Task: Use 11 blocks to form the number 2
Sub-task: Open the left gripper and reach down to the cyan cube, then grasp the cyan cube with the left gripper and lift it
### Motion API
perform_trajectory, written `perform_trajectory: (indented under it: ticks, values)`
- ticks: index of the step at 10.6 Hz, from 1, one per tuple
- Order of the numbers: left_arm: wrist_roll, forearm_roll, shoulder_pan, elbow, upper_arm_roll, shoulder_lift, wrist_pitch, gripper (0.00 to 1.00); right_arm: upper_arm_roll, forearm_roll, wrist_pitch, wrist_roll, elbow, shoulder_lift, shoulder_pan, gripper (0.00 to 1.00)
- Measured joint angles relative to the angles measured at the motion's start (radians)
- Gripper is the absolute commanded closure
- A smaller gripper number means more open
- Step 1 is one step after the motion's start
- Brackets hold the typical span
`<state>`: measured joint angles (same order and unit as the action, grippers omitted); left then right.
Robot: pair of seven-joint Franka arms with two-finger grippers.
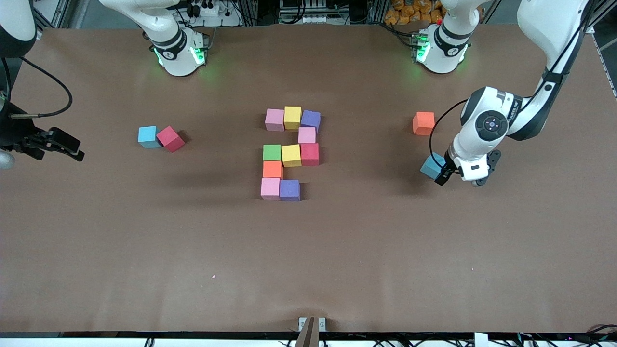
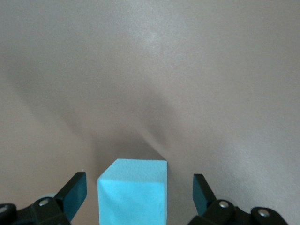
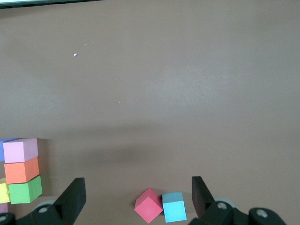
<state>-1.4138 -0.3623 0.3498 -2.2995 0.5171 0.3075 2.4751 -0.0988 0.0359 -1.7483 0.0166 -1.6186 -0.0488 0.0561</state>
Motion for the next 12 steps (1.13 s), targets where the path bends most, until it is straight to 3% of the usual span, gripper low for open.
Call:
perform_trajectory:
  ticks: [6, 8, 9, 12]
  values:
    - [0.000, 0.000, 0.003, -0.005, 0.002, 0.083, 0.032, 0.00, 0.000, 0.000, -0.001, -0.003, 0.000, 0.000, 0.000, 0.00]
    - [0.000, 0.000, 0.003, -0.005, 0.003, 0.086, 0.035, 0.38, 0.000, 0.000, -0.001, -0.003, 0.000, 0.000, 0.000, 0.00]
    - [0.000, 0.000, 0.003, -0.004, 0.003, 0.086, 0.035, 0.51, 0.000, 0.000, -0.001, -0.004, 0.000, 0.000, 0.000, 0.00]
    - [-0.012, 0.038, 0.004, 0.009, 0.021, 0.086, 0.037, 0.53, 0.000, 0.000, -0.001, -0.006, 0.000, 0.000, -0.002, 0.00]
